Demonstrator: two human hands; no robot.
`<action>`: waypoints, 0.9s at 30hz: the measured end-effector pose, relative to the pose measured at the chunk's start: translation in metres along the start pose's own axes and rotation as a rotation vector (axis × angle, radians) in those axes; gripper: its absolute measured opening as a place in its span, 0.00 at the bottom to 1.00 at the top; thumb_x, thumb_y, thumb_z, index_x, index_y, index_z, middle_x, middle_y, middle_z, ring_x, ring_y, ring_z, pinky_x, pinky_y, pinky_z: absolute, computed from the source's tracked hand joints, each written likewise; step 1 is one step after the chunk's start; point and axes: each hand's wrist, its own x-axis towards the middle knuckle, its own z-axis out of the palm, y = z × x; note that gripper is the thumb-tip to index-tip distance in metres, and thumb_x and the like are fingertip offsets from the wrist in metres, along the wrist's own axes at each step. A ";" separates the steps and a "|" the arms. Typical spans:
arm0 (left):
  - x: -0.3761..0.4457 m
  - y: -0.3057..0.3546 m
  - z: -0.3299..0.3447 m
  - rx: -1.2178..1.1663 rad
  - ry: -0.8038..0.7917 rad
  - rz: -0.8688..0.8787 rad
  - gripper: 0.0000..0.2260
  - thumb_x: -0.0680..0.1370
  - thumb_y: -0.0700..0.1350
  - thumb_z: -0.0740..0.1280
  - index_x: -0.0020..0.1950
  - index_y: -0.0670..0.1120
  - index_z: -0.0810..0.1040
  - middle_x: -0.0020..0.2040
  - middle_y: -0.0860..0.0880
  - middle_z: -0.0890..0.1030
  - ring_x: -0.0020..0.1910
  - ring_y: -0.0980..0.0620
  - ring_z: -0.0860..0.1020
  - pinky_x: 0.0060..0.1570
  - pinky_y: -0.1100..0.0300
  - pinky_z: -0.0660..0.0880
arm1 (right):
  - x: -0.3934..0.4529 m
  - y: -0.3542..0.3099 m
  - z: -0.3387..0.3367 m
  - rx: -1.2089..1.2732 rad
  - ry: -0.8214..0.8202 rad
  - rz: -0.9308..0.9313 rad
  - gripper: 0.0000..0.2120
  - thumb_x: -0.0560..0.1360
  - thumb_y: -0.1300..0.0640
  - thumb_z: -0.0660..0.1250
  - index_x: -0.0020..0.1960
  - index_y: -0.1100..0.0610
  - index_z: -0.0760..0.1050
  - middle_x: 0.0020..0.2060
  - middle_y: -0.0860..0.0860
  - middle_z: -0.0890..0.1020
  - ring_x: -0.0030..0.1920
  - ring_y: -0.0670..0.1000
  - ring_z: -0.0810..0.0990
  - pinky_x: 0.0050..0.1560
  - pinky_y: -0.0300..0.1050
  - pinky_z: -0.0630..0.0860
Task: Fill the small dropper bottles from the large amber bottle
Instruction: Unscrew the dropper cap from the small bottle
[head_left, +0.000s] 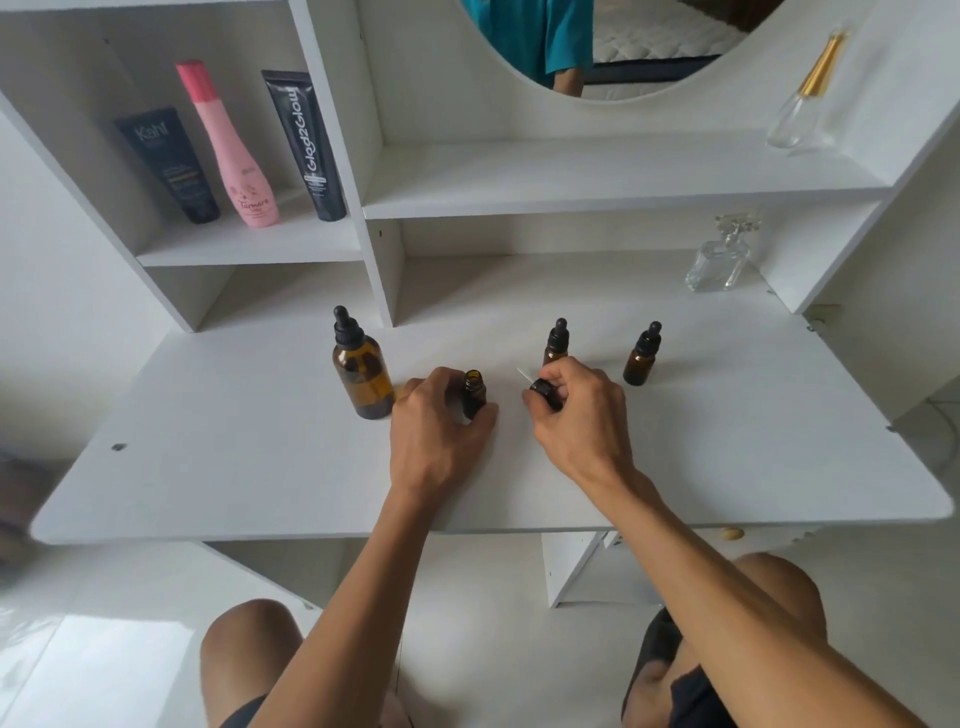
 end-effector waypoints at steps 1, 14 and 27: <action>0.001 -0.001 0.000 -0.001 0.001 -0.004 0.11 0.69 0.49 0.73 0.50 0.50 0.82 0.44 0.53 0.80 0.45 0.52 0.77 0.46 0.57 0.77 | 0.000 0.001 0.001 -0.007 -0.001 0.001 0.08 0.72 0.58 0.74 0.50 0.58 0.80 0.42 0.55 0.84 0.44 0.58 0.82 0.46 0.55 0.81; 0.002 -0.004 0.003 0.004 -0.005 0.016 0.13 0.68 0.52 0.73 0.50 0.50 0.82 0.45 0.53 0.82 0.45 0.53 0.78 0.47 0.55 0.79 | -0.003 0.004 0.000 0.019 -0.020 0.058 0.19 0.69 0.52 0.78 0.55 0.57 0.77 0.48 0.53 0.85 0.50 0.56 0.82 0.52 0.53 0.80; -0.032 -0.013 -0.024 0.005 0.037 0.008 0.15 0.69 0.52 0.77 0.49 0.50 0.76 0.47 0.56 0.78 0.47 0.54 0.75 0.46 0.64 0.67 | -0.024 -0.022 -0.027 0.159 0.047 -0.054 0.17 0.69 0.56 0.78 0.50 0.57 0.73 0.45 0.50 0.79 0.40 0.48 0.77 0.44 0.32 0.73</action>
